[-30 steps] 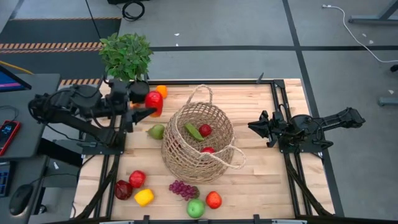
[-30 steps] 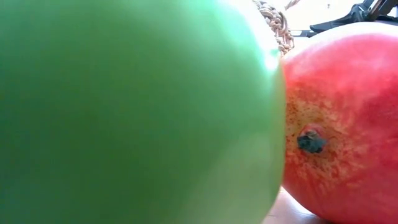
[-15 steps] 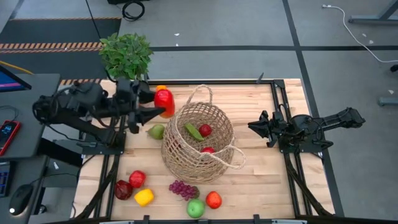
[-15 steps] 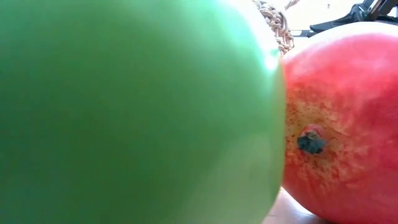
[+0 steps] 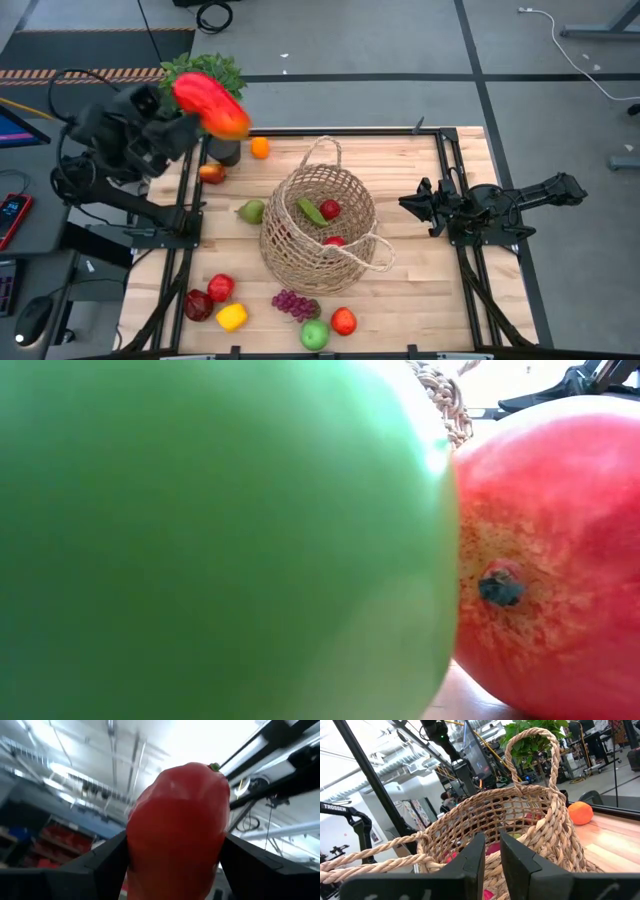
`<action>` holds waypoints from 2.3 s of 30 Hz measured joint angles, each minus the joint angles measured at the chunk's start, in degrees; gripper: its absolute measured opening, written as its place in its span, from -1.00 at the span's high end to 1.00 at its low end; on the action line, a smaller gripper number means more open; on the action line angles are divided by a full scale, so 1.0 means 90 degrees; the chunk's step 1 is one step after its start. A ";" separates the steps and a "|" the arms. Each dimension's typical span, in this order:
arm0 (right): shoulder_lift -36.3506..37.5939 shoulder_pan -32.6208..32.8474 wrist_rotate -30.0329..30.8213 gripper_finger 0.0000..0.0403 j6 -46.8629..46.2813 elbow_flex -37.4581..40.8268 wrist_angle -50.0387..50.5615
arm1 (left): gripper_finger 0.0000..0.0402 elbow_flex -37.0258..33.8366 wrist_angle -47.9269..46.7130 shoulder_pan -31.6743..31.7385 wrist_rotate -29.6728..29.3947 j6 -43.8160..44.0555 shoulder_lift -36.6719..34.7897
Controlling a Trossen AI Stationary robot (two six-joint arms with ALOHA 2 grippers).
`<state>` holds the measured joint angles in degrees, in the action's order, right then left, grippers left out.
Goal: Build produce basket
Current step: Put the mango into the basket
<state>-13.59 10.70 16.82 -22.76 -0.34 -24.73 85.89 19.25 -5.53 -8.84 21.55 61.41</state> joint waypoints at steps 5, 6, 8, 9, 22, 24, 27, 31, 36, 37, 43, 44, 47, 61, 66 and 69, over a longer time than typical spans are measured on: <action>0.0001 -0.0002 0.0001 0.68 0.0000 0.0000 0.0000 | -0.41 0.0000 0.0642 0.0032 0.0012 -0.0324 0.0074; 0.0000 0.0000 0.0000 0.68 0.0000 0.0000 0.0000 | -0.41 0.0000 0.0656 0.0031 0.0016 -0.0349 0.0083; 0.0001 0.0000 0.0002 0.68 0.0000 0.0000 0.0000 | -0.41 -0.0001 0.0651 0.0031 0.0015 -0.0344 0.0100; 0.0001 0.0000 0.0002 0.68 0.0000 0.0000 -0.0002 | -0.41 -0.0005 0.0632 0.0031 0.0015 -0.0317 0.0132; 0.0000 -0.0001 0.0000 0.68 0.0000 0.0000 0.0000 | -0.41 -0.0015 0.0283 0.0031 -0.0272 -0.0888 0.0929; 0.0001 0.0000 0.0000 0.68 0.0000 -0.0001 -0.0001 | -0.41 -0.0015 0.0176 0.0031 -0.0448 -0.1041 0.1032; 0.0001 0.0000 0.0000 0.68 0.0000 0.0000 0.0000 | -0.41 -0.0002 0.0140 0.0073 -0.0596 -0.1171 0.1202; 0.0001 -0.0002 0.0000 0.68 0.0000 0.0000 -0.0002 | -0.41 0.0022 -0.0379 0.0108 -0.1049 -0.1165 0.1395; -0.0001 -0.0002 0.0000 0.68 0.0000 0.0000 -0.0002 | -0.41 0.0905 -0.1952 0.0091 -0.1580 -0.1459 0.1858; 0.0001 -0.0001 0.0000 0.68 0.0000 0.0000 -0.0001 | -0.41 0.1197 -0.2335 0.0087 -0.1666 -0.1530 0.2036; 0.0001 -0.0002 0.0000 0.68 0.0000 0.0000 -0.0002 | -0.41 0.3069 -0.5063 0.0091 -0.2465 -0.2131 0.3180; 0.0001 0.0000 0.0000 0.68 0.0000 0.0000 0.0000 | -0.41 0.3307 -0.5385 0.0091 -0.2540 -0.2181 0.3346; -0.0001 0.0000 0.0002 0.68 0.0000 -0.0002 0.0000 | -0.41 0.3827 -0.6045 0.0091 -0.2629 -0.2321 0.3779; 0.0001 0.0000 0.0000 0.68 0.0000 0.0000 -0.0002 | -0.41 0.4231 -0.6647 0.0002 -0.2499 -0.2044 0.4640; 0.0000 -0.0001 0.0001 0.68 0.0000 0.0000 -0.0001 | -0.41 0.4232 -0.6889 -0.0163 -0.2938 -0.3721 0.4978; -0.0001 -0.0002 0.0001 0.68 0.0000 0.0000 -0.0001 | -0.41 0.4231 -0.7058 -0.0215 -0.3213 -0.5425 0.5266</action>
<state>-13.61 10.68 16.83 -22.76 -0.34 -24.74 123.96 -44.27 -7.46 -37.76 -27.27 108.81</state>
